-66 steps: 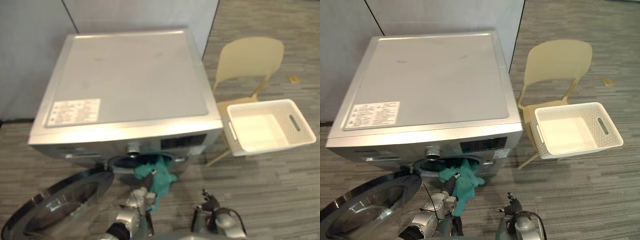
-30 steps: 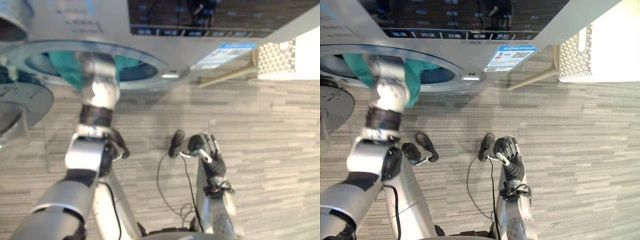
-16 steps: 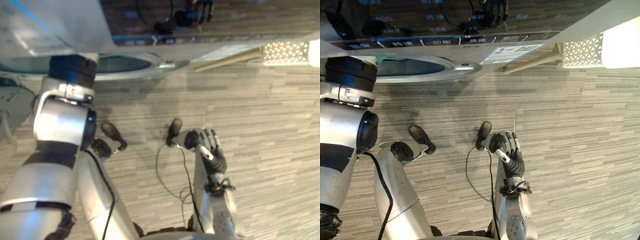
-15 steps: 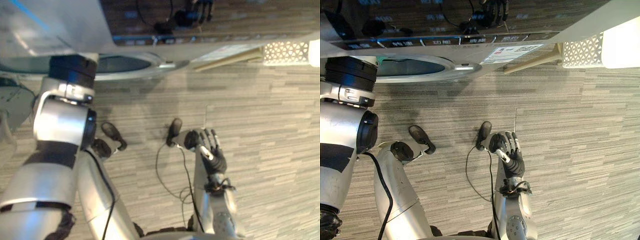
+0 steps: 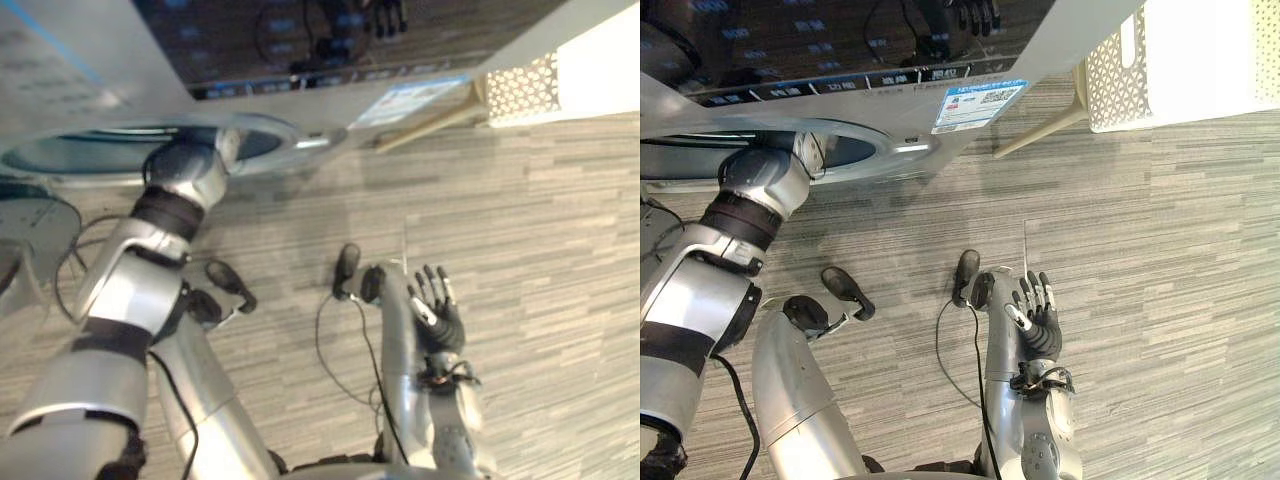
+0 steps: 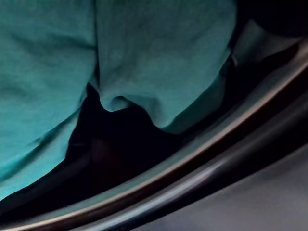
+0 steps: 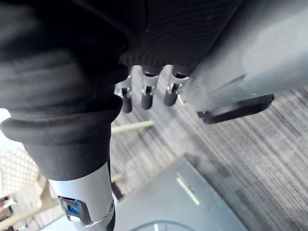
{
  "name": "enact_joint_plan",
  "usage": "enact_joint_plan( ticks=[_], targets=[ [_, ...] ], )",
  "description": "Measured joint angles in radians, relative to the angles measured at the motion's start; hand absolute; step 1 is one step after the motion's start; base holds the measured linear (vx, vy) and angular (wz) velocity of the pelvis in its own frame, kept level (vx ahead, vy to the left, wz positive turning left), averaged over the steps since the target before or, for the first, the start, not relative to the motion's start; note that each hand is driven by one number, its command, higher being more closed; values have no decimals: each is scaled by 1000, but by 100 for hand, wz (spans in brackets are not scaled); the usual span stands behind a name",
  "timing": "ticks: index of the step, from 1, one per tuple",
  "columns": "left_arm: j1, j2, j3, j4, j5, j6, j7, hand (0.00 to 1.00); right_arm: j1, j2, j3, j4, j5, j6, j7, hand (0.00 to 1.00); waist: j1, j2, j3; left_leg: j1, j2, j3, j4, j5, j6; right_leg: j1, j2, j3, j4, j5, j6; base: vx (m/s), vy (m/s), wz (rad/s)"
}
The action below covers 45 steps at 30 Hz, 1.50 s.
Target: Pick up the laundry basket with both hands and put the clothes into the washing machine.
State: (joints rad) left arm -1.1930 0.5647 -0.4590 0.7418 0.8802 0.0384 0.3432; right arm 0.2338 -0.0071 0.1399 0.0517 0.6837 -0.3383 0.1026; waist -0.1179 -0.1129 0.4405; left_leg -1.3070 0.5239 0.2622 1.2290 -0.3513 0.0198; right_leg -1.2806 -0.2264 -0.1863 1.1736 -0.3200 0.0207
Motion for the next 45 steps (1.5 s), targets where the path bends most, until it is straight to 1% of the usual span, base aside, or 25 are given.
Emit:
enact_joint_plan(
  ticks=[2, 4, 5, 7, 8, 9, 11, 12, 14, 18, 20, 22, 27, 28, 30, 32, 33, 34, 37, 39, 40, 41, 42, 44, 45],
  targets=[
    [4, -1, 16, -5, 8, 8, 20, 0, 5, -10, 0, -2, 21, -14, 12, 0, 3, 0, 0, -25, 0, -13, 13, 0, 0, -17, -3, -6, 16, -5, -6, -40, -72, 7],
    [30, -28, 99, -8, 12, 24, 37, 0, 5, -12, 1, -2, 25, -24, 12, 0, 8, 0, 0, -45, 0, -26, 31, -1, -1, -28, -6, -8, 36, -14, -5, -19, -50, 6],
    [52, -89, 222, -3, -25, 58, 22, 0, 6, -11, -2, -6, 27, -26, 6, 0, 18, 0, 0, -49, 0, -26, 36, -1, -2, -34, -9, -6, 44, -18, -6, -8, -44, 3],
    [59, -160, 364, 15, -88, 97, 2, 0, 6, -11, -2, -11, 26, -19, 1, 0, 23, 0, 0, -50, -2, -30, 37, -1, -2, -33, -11, -9, 50, -22, -8, -3, -45, 6],
    [63, -172, 412, 17, -178, 101, -16, 0, 6, -11, -3, -22, 21, -2, -1, 0, 22, 0, 0, -50, -2, -32, 37, -1, -2, -31, -11, -10, 51, -24, -9, -1, -55, 4],
    [70, -172, 460, 16, -329, 97, -44, 0, 8, -12, -3, -38, 15, 25, -7, 0, 22, 0, 0, -50, -2, -34, 37, 1, 1, -30, -11, -12, 52, -24, -11, 0, -55, 1],
    [94, -167, 543, 11, -625, 57, -80, 0, 9, -12, -7, -49, 12, 63, -12, 0, 21, 1, 0, -48, -2, -46, 37, 4, 2, -17, -10, -23, 50, -26, -14, 2, -46, 2],
    [112, -168, 553, 1, -679, 41, -79, 0, 9, -11, -8, -49, 12, 73, -12, 0, 21, 2, -1, -47, -2, -51, 37, 5, 2, -9, -10, -28, 48, -27, -16, 7, -47, 5],
    [227, -201, 581, -51, -851, -22, -84, 0, 9, -11, -25, -44, 7, 114, -12, 0, 26, 4, -5, -20, -4, -54, 25, 5, 0, 23, -9, -37, 36, -29, -17, 14, -46, 6],
    [485, -296, 589, -114, -1035, -77, -130, 0, 8, -15, -37, -16, -17, 163, -11, 0, 41, 15, -29, 64, -17, -34, -26, 12, -11, 97, -12, -40, -6, -30, -16, 23, -55, 10],
    [637, -338, 557, -151, -1120, -80, -151, 0, 8, -25, -44, 11, -18, 187, -12, 0, 50, 35, -52, 113, -21, -26, -60, 16, -18, 149, -10, -51, -41, -29, -15, 28, -70, 9],
    [880, -372, 447, -250, -1201, -89, -174, 0, 8, -41, -43, 43, -17, 211, -14, 0, 61, 60, -75, 195, -31, -9, -110, 22, -28, 223, -5, -54, -87, -29, -14, 38, -70, 8],
    [1200, -388, 267, -390, -1303, -138, -276, 0, 15, -81, -39, 105, -28, 230, -11, 0, 91, 105, -106, 385, -49, 29, -220, 37, -55, 397, 3, -65, -186, -27, -4, 60, -92, 7],
    [1248, -399, 245, -392, -1323, -139, -308, 0, 15, -93, -40, 131, -46, 230, -10, 0, 93, 121, -119, 441, -51, 40, -252, 41, -61, 453, 10, -69, -224, -21, 4, 102, -72, 1],
    [1295, -417, 222, -391, -1355, -142, -349, 0, 18, -105, -30, 174, -74, 231, -10, 0, 97, 134, -131, 553, -61, 67, -311, 47, -69, 553, 16, -70, -284, -10, 14, 99, -18, -1],
    [1340, -442, 224, -376, -1381, -151, -370, 0, 33, -102, -13, 219, -107, 229, -10, 0, 104, 134, -171, 695, -95, 109, -422, 72, -81, 674, 15, -68, -377, 11, 25, 140, -10, 4],
    [1346, -445, 227, -373, -1381, -154, -371, 0, 33, -100, -12, 226, -108, 229, -9, 0, 104, 134, -176, 714, -100, 113, -435, 77, -82, 690, 14, -69, -389, 14, 27, 212, -31, 19],
    [1366, -466, 235, -330, -1389, -166, -383, 0, 31, -92, 7, 298, -127, 226, -8, 0, 103, 133, -209, 813, -141, 128, -545, 117, -90, 787, 10, -89, -476, 32, 36, 156, -30, 24],
    [1365, -482, 236, -238, -1415, -171, -381, 0, 8, -87, 20, 433, -145, 224, -7, 0, 99, 130, -250, 904, -207, 118, -702, 188, -100, 883, -3, -124, -583, 62, 43, 112, -35, 44],
    [1354, -497, 238, -156, -1418, -171, -358, 0, -48, -94, 12, 544, -145, 221, -10, 0, 89, 136, -263, 969, -267, 75, -842, 275, -106, 972, -13, -185, -679, 93, 47, 146, -61, 67],
    [1352, -498, 238, -151, -1418, -171, -357, 0, -51, -95, 11, 551, -144, 220, -10, 0, 89, 136, -263, 972, -271, 69, -849, 280, -106, 977, -14, -189, -681, 94, 47, 107, -53, 65],
    [1347, -506, 238, -131, -1415, -170, -342, 0, -64, -101, -6, 599, -145, 220, -10, 0, 95, 135, -267, 994, -298, 11, -882, 315, -127, 1015, -24, -216, -700, 95, 47, 53, -48, 46],
    [1357, -508, 239, -130, -1413, -170, -339, 0, -70, -103, -27, 635, -145, 223, -9, 0, 104, 136, -276, 1010, -307, -23, -895, 330, -143, 1044, -29, -233, -718, 101, 42, 72, -33, 42],
    [1372, -515, 258, -130, -1408, -169, -341, 0, -72, -98, -63, 667, -160, 226, -8, 0, 105, 135, -293, 1026, -307, -68, -851, 305, -125, 1071, -49, -251, -730, 114, 34, 44, 44, 7],
    [1383, -522, 269, -127, -1397, -168, -340, 0, -71, -103, -100, 690, -181, 229, -12, 0, 104, 135, -300, 1032, -274, -73, -755, 280, -117, 1086, -57, -247, -730, 119, 42, 11, 140, -12]
  ],
)
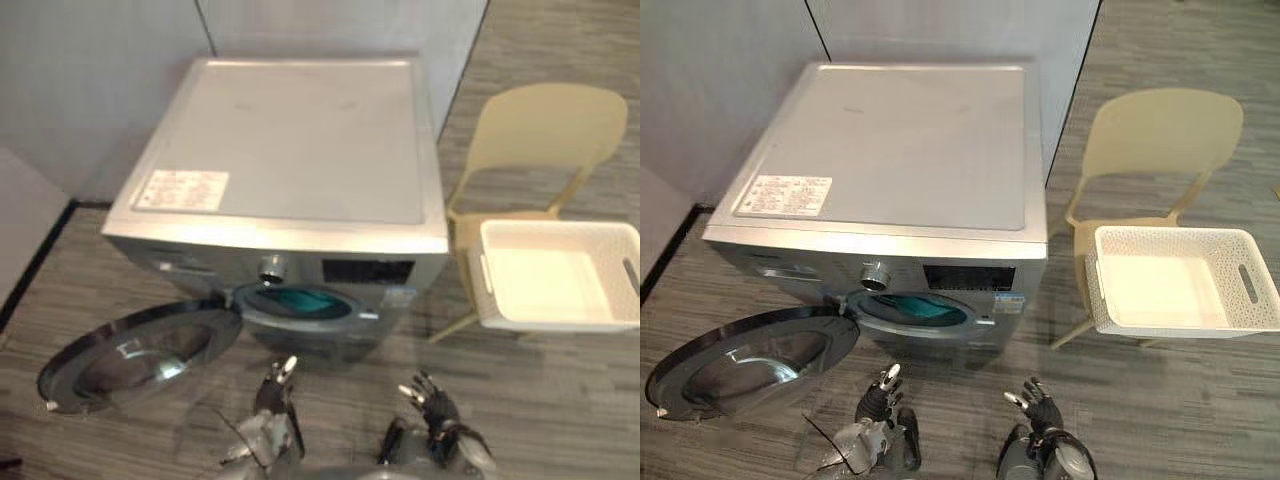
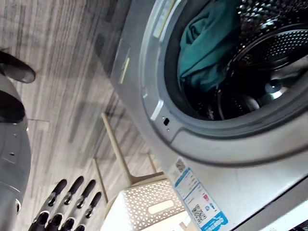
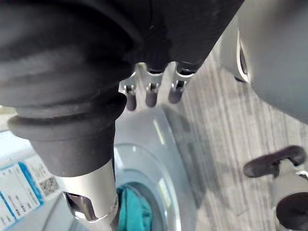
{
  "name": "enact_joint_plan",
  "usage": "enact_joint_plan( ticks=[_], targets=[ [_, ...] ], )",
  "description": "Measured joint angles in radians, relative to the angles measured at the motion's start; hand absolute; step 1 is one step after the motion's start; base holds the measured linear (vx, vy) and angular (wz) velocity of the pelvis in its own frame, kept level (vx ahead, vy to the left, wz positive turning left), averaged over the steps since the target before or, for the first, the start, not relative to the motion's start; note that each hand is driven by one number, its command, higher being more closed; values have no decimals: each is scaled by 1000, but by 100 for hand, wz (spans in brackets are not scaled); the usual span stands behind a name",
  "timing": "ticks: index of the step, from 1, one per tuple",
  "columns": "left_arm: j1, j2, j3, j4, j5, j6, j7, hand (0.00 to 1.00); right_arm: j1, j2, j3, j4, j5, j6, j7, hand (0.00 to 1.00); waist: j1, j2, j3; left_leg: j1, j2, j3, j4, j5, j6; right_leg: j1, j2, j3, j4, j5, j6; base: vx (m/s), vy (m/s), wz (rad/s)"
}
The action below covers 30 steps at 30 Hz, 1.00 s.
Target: Pick up the laundry basket with both hands and put the clothes into the washing machine.
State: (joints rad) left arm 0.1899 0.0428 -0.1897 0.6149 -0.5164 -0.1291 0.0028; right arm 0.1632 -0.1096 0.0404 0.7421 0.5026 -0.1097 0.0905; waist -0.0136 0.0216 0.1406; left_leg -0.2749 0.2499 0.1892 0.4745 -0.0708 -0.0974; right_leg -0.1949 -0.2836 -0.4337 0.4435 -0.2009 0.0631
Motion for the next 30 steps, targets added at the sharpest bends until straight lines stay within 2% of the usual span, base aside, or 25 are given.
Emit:
enact_joint_plan(
  ticks=[1, 2, 3, 5, 7, 8, 9, 10, 11, 12, 13, 14, 16, 18, 19, 21, 23, 25, 28, 29, 30],
  targets=[
    [13, -4, 4, 4, 12, 0, 0, 0, 3, -11, -26, 23, -4, 2, -3, 0, -3, 8, -19, 15, 29, -23, 53, -20, -12, 1, -7, 16, 1, 8, 13, -4, 176, -18],
    [17, -7, 4, 6, 21, 0, 0, 0, 6, -16, -37, 25, -5, 3, -6, 0, -4, 16, -27, 30, 30, -52, 52, -25, -27, 1, -12, 26, 1, 13, 23, -19, 277, -25],
    [24, -11, 3, 6, 32, 0, 1, 0, 12, -21, -51, 25, -6, 4, -8, 0, -11, 33, -38, 61, 9, -96, 4, -66, -81, 0, -18, 43, -11, 30, 49, -29, 270, -16],
    [24, -4, -4, 6, 60, 1, 4, 0, 19, -6, -69, 28, -17, 9, -12, 0, -28, 48, -69, 92, -21, -89, -90, -110, -87, 1, -30, 48, -71, 87, 78, -66, 377, 0],
    [-3, 22, -19, 10, 108, 2, 24, 0, 19, 33, -101, 28, -55, 12, -27, 0, -23, 17, -70, 95, -74, -47, -139, -122, -66, 5, -61, 58, -179, 197, 90, -141, 385, -7],
    [-6, 29, -24, 15, 125, 2, 25, 0, 19, 41, -105, 29, -70, 14, -28, 0, -24, 11, -70, 89, -86, -43, -129, -125, -60, 7, -70, 59, -198, 225, 86, -195, 301, -16],
    [-12, 37, -38, 25, 144, 4, 27, 0, 16, 43, -108, 28, -86, 16, -35, 0, -26, 13, -71, 72, -98, -35, -108, -142, -30, 4, -78, 49, -220, 267, 61, -224, 318, -32],
    [-19, 40, -42, 26, 159, 9, 27, 0, 7, 40, -99, 33, -100, 22, -48, 0, -25, 20, -71, 58, -110, -17, -94, -150, 20, -4, -76, 41, -264, 353, 14, -242, 326, -46],
    [-13, 41, -38, 24, 168, 10, 28, 0, -8, 33, -95, 46, -108, 23, -54, 0, -23, 32, -71, 58, -113, 13, -118, -145, 49, 0, -64, 39, -291, 391, -18, -279, 330, -48],
    [-13, 42, -33, 25, 170, 15, 31, 0, -31, 25, -79, 55, -114, 29, -58, 0, -31, 39, -65, 66, -123, 30, -136, -129, 84, -18, -67, 35, -166, 303, -10, -226, 242, -33],
    [-13, 45, -32, 25, 174, 15, 34, 0, -38, 20, -69, 65, -117, 31, -61, 0, -28, 37, -65, 77, -128, 36, -148, -122, 95, -22, -62, 35, -76, 241, -10, -236, 262, -19],
    [-13, 52, -18, 23, 173, 16, 40, 0, -40, 19, -58, 85, -127, 31, -64, 0, -26, 48, -62, 87, -130, 33, -164, -111, 105, -8, -28, 35, 40, 150, -33, -216, 216, -8],
    [-12, 68, 9, 23, 172, 15, 41, 0, -42, 28, -20, 111, -154, 31, -63, 0, -25, 19, -76, 100, -159, 15, -205, -77, 115, 37, 49, 61, 127, 37, -8, -159, 118, 19],
    [-13, 58, 24, 24, 172, 16, 42, 0, -42, 30, 12, 128, -163, 32, -46, 0, -20, -21, -85, 96, -202, 1, -238, -37, 124, 87, 92, 129, 48, -30, 15, -55, -14, 38],
    [-13, 50, 35, 24, 172, 16, 43, 0, -47, 29, 16, 143, -164, 32, -44, 0, -9, -22, -85, 94, -216, -4, -257, -14, 119, 103, 99, 162, -7, -39, 19, -85, -11, 32],
    [-16, 12, 44, 28, 172, 16, 53, 0, -49, 23, 27, 156, -186, 32, -45, 0, 6, -21, -86, 89, -240, -19, -324, 45, 119, 147, 108, 159, -168, -47, 19, -109, -44, 33],
    [-15, -17, 44, 37, 172, 16, 67, 0, -68, 11, 39, 176, -198, 32, -47, 0, 21, -3, -94, 64, -229, -44, -367, 94, 112, 145, 133, 139, -247, 6, 13, -111, -52, 27],
    [-16, -31, 45, 46, 154, 17, 87, 0, -92, 3, 62, 203, -202, 38, -51, 0, 49, 17, -92, 51, -215, -54, -440, 161, 100, 137, 170, 125, -305, 51, -1, -107, -57, 12],
    [-33, -30, 46, 68, 126, 29, 103, 0, -105, 1, 66, 220, -245, 42, -68, 0, 53, 25, -57, 25, -199, -70, -438, 194, 77, 138, 177, 57, -289, 57, -7, -82, -52, 48],
    [-31, -30, 49, 68, 112, 33, 109, 0, -106, -1, 65, 224, -266, 45, -70, 0, 52, 25, -54, 20, -199, -51, -438, 203, 74, 138, 173, 41, -283, 57, -9, -74, -4, 58],
    [-27, -32, 65, 70, 93, 39, 111, 0, -109, 1, 55, 224, -302, 48, -71, 0, 45, 16, -44, 5, -185, 36, -413, 170, 84, 137, 156, 9, -267, 54, -17, -55, 69, 60]
  ],
)
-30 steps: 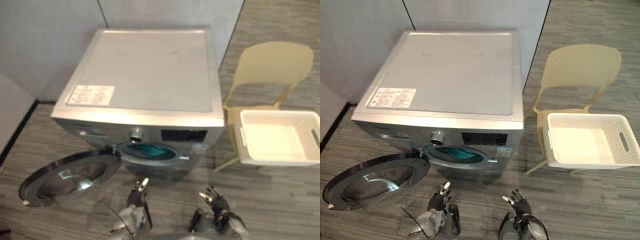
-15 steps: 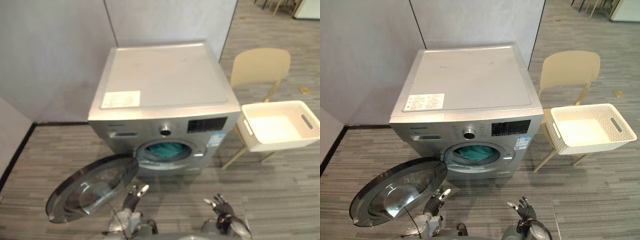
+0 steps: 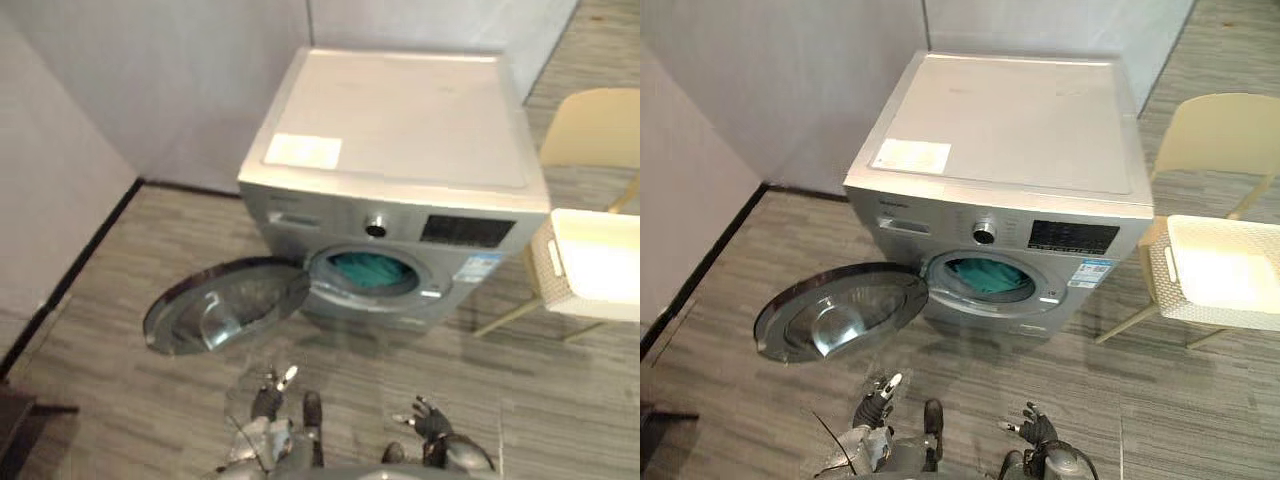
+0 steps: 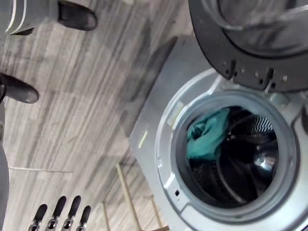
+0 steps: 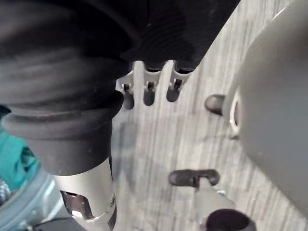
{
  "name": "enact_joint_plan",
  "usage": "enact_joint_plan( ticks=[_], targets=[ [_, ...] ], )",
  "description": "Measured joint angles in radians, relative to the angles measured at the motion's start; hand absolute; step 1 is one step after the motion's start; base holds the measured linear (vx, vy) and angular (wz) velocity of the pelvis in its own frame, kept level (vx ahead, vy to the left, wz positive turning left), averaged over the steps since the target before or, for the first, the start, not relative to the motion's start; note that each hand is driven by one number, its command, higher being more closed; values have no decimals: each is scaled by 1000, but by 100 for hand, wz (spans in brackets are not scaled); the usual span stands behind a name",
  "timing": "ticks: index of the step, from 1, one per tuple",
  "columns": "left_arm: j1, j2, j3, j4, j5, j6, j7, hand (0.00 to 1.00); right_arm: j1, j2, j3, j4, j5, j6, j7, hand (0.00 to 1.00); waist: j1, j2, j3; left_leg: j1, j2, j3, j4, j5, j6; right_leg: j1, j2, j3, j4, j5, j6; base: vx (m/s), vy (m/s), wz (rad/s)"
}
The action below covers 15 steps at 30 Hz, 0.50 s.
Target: Pick up the laundry basket with both hands and put the clothes into the washing machine.
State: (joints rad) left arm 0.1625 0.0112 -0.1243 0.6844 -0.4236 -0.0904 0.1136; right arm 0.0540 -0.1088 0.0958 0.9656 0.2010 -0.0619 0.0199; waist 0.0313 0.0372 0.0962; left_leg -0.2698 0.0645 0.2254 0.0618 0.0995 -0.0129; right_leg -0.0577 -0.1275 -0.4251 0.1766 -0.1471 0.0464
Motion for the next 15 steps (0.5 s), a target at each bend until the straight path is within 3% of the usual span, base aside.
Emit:
enact_joint_plan(
  ticks=[1, 2, 4, 6, 7, 8, 9, 11, 15],
  targets=[
    [-8, 0, 31, 12, -1, 4, 3, 0, -4, -5, -18, -1, -38, 3, -5, 0, -11, 6, 10, -7, 19, 61, 86, -37, 39, 10, -29, -21, 26, -3, -4, -37, 96, 57],
    [-6, 0, 55, 23, -1, 6, 4, 0, -4, -10, -27, -2, -54, 4, -9, 0, -13, -9, 19, -10, 25, 64, 134, -47, 51, 10, -49, -29, 43, -3, -4, 3, 132, 39],
    [-9, -1, 175, 62, 1, 4, 26, 0, 6, -40, -53, -6, -83, 5, -22, 0, -18, -10, 22, -8, 64, 11, 278, -109, 3, 11, -113, -34, 88, -4, 0, -26, 274, 12],
    [-16, 0, 303, 112, 1, 1, 54, 0, 20, -46, -76, -6, -100, 6, -22, 0, -19, 0, 22, 6, 108, -54, 323, -160, -33, 19, -138, -34, 102, -2, 33, -46, 337, -15],
    [-16, 5, 374, 140, 1, -3, 78, 0, 29, -49, -98, 2, -115, 7, -19, 0, -17, 24, 11, 18, 101, -71, 310, -216, -40, 25, -137, -36, 94, 9, 66, -38, 345, -11],
    [-19, 16, 403, 151, 0, -5, 88, 0, 33, -40, -112, 3, -117, 9, -19, 0, -22, 17, 10, 26, 80, -80, 283, -224, -44, 31, -140, -40, 81, 9, 86, -49, 364, 24],
    [-32, 44, 447, 172, -1, -5, 104, 0, 42, -17, -138, 3, -123, 8, -16, 0, -41, -5, 9, 37, 27, -91, 217, -204, -45, 39, -166, -42, 44, 16, 106, -32, 178, 56],
    [-44, 72, 511, 177, 1, -4, 116, 0, 51, -13, -156, 14, -125, 7, -14, 0, -61, -26, -1, 68, -16, -83, 127, -189, -42, 66, -177, -41, -19, 19, 99, -40, 138, 69],
    [-44, 123, 641, 163, 8, 8, 107, 0, 60, -18, -225, 61, -137, 18, -14, 0, -66, -15, -14, 153, -70, -36, -13, -135, -30, 103, -199, -4, -78, 19, 98, 4, 111, 16]
  ],
)
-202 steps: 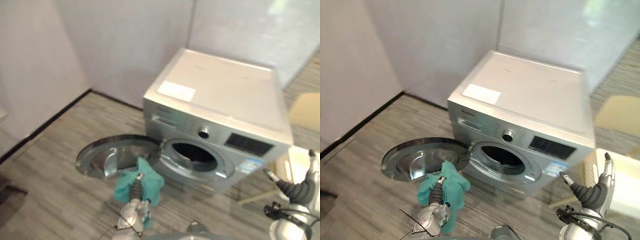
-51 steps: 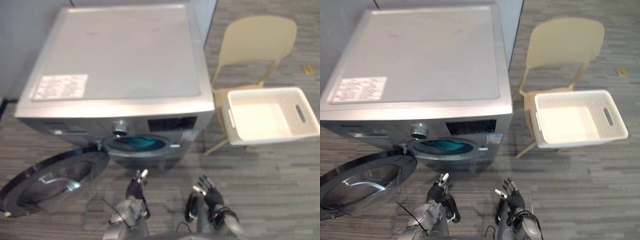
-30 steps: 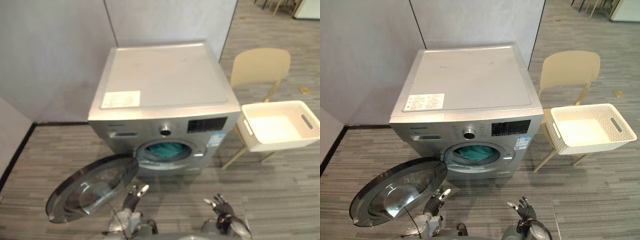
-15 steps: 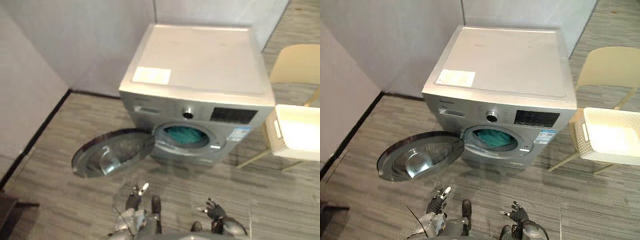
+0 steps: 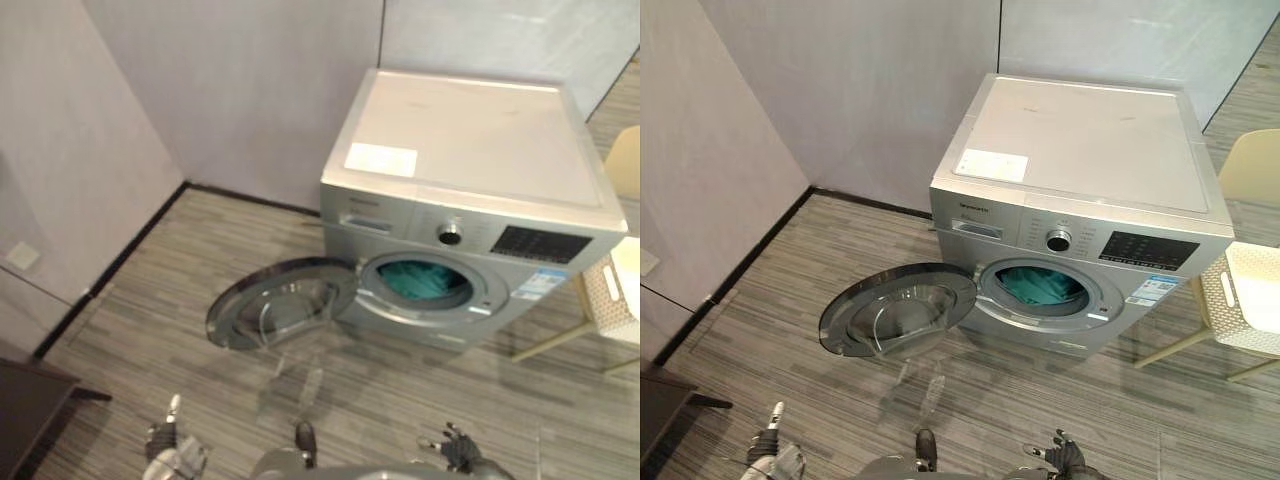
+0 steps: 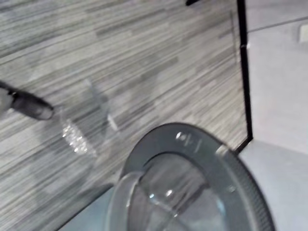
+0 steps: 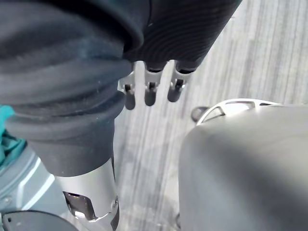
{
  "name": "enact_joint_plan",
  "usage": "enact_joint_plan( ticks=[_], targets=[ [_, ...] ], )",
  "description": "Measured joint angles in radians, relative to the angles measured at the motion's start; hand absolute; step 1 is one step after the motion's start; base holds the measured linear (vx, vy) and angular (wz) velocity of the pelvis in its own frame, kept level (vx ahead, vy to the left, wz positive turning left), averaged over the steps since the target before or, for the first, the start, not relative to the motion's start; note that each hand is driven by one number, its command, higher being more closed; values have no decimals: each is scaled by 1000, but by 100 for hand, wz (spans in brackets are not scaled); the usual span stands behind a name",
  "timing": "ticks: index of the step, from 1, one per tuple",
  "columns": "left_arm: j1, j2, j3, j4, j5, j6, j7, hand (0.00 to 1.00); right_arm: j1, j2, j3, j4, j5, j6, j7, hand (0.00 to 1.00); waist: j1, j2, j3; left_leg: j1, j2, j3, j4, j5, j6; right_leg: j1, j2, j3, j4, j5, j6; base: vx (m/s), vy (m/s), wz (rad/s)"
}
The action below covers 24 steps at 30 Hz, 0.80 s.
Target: Pick up the laundry basket with both hands and put the clothes into the washing machine.
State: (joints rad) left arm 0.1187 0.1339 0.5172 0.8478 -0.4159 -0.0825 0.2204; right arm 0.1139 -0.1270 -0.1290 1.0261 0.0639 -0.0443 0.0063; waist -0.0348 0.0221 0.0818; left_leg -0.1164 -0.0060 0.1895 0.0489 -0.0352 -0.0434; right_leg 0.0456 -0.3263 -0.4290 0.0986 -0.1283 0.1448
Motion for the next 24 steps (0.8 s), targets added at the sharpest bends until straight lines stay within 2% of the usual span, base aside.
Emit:
enact_joint_plan(
  ticks=[1, 2, 4, 6, 7, 8, 9, 10, 11, 13, 15, 17, 19, 20, 24],
  targets=[
    [1, 4, 37, -29, 16, 6, 0, 0, -1, -3, -1, 2, -8, 4, 3, 0, 0, -3, -12, 12, -2, 15, -33, 19, -1, -2, 1, 5, -15, 2, -1, 46, 31, -23],
    [1, 8, 58, -55, 31, 9, 0, 0, -1, -7, -1, 2, -18, 5, 9, 0, 2, 5, -15, 17, -2, 22, -53, 31, -1, -7, 3, 9, -24, 8, -8, 48, 9, -34],
    [-3, 27, 122, -208, 100, 14, 1, 0, -7, -18, 2, -3, -61, 6, 26, 0, 8, 19, -21, 27, -1, 46, -112, 78, 4, -35, 12, 30, -51, 60, -9, 73, -8, -40],
    [-40, 70, 159, -297, 173, 18, 3, 0, -8, -20, 13, -36, -87, 8, 45, 0, 15, 20, -14, 21, 7, 61, -133, 101, 10, -56, 20, 41, -60, 91, 12, 93, -44, -29],
    [-91, 113, 190, -323, 212, 22, 12, 0, -4, -23, 30, -57, -107, 8, 58, 0, 16, 14, -7, 2, 17, 66, -139, 117, 21, -82, 32, 52, -64, 108, 24, 84, -62, -22],
    [-123, 143, 199, -327, 234, 24, 25, 0, -8, -26, 42, -70, -111, 6, 62, 0, 16, 8, -1, -16, 24, 67, -138, 124, 21, -103, 39, 54, -64, 112, 21, 96, -72, -18],
    [-202, 217, 200, -315, 265, 29, 44, 0, -26, -31, 76, -88, -114, 4, 65, 0, 19, 14, 9, -55, 32, 68, -137, 138, 24, -135, 54, 55, -62, 118, 14, 78, -93, -4],
    [-308, 310, 195, -251, 287, 29, 53, 0, -48, -36, 109, -101, -114, 5, 67, 0, 18, 0, 31, -95, 46, 64, -133, 149, 25, -172, 67, 55, -58, 121, 11, 61, -93, -2],
    [-367, 359, 190, -206, 299, 30, 57, 0, -62, -37, 124, -108, -114, 4, 68, 0, 18, -8, 48, -107, 54, 64, -132, 153, 23, -184, 73, 57, -55, 121, 11, 25, -82, -1],
    [-584, 540, 112, -14, 313, 40, 64, 0, -121, -37, 159, -124, -108, 3, 66, 0, 17, -61, 111, -146, 78, 69, -119, 159, 20, -228, 92, 72, -45, 124, 5, -11, -51, -12],
    [-710, 595, 47, 50, 317, 45, 39, 0, -129, -39, 162, -189, -82, -2, 57, 0, 17, -94, 141, -186, 96, 74, -104, 160, 20, -263, 102, 75, -44, 132, -6, -9, -56, -10],
    [-850, 624, -39, 74, 335, 50, 13, 0, -128, -37, 169, -286, -49, -27, 45, 0, 22, -129, 184, -250, 116, 76, -84, 162, 17, -315, 117, 71, -41, 138, -15, -6, -24, -1],
    [-939, 626, -99, 78, 351, 50, -2, 0, -128, -35, 179, -342, -24, -34, 28, 0, 30, -142, 209, -298, 136, 68, -65, 164, 13, -350, 128, 64, -41, 150, -32, -29, -21, 5],
    [-1034, 626, -156, 102, 351, 51, -5, 0, -127, -29, 182, -392, -13, -44, 14, 0, 42, -160, 239, -331, 155, 62, -59, 170, 5, -374, 146, 53, -42, 156, -40, -50, -40, 0],
    [-1176, 626, -238, 143, 346, 57, -27, 0, -118, -12, 183, -485, 26, -62, -16, 0, 50, -197, 268, -417, 198, 59, -29, 175, -4, -438, 185, 38, -48, 174, -63, -53, -47, -5]
  ],
)
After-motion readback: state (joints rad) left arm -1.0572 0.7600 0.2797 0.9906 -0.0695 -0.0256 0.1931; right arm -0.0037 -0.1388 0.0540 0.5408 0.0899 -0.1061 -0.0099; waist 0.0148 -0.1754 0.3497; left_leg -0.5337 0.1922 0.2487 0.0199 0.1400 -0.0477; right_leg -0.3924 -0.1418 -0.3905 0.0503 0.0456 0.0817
